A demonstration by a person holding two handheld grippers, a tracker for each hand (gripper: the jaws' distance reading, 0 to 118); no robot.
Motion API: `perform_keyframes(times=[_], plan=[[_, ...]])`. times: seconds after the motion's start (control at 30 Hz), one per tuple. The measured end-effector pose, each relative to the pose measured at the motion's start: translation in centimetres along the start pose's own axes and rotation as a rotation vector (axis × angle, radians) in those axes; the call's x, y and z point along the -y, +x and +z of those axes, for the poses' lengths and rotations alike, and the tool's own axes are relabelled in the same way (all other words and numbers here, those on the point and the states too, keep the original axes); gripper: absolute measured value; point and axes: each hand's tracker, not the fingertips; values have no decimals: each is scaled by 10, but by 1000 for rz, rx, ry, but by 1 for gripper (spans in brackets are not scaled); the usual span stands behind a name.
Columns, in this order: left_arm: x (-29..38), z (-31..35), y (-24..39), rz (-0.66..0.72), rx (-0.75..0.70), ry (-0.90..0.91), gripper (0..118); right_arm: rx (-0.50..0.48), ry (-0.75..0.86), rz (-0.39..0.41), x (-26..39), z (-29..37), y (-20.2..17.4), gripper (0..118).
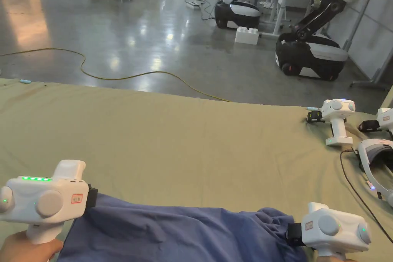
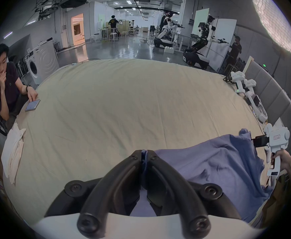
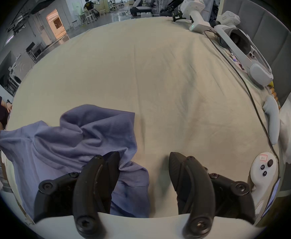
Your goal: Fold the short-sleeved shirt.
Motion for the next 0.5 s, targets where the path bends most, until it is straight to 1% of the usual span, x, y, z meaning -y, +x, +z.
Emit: perform_keyframes(times=[0.07,0.1,0.17,0.2,0.27,0.3,0.33,0.4,0.43,0.47,0.5], plan=[[3,-3,0,-12,-2,-10,6,16,4,13,0,1,-5,59],[6,-4,2,-14,-4,-14,6,20,13,18,2,3,-8,49],[9,-6,2,-8,-4,-23,6,5,26,41,4,6,-16,19],[11,-6,2,-7,0,-26,6,-3,28,48,2,2,-15,12],[16,-5,7,-21,-3,-32,6,5,24,69,5,-1,-20,5],[18,-5,7,-23,-6,-35,6,6,34,75,6,-1,-21,3],[20,-4,7,-21,-4,-37,6,9,42,74,14,10,-28,3],[24,0,7,-13,0,-40,6,-2,73,23,17,18,-25,2],[24,3,6,-11,1,-39,6,11,98,12,19,25,-26,2],[24,6,4,-9,0,-33,6,36,144,21,21,37,-27,2],[23,10,3,-2,-4,-18,6,37,184,42,22,49,-27,2]])
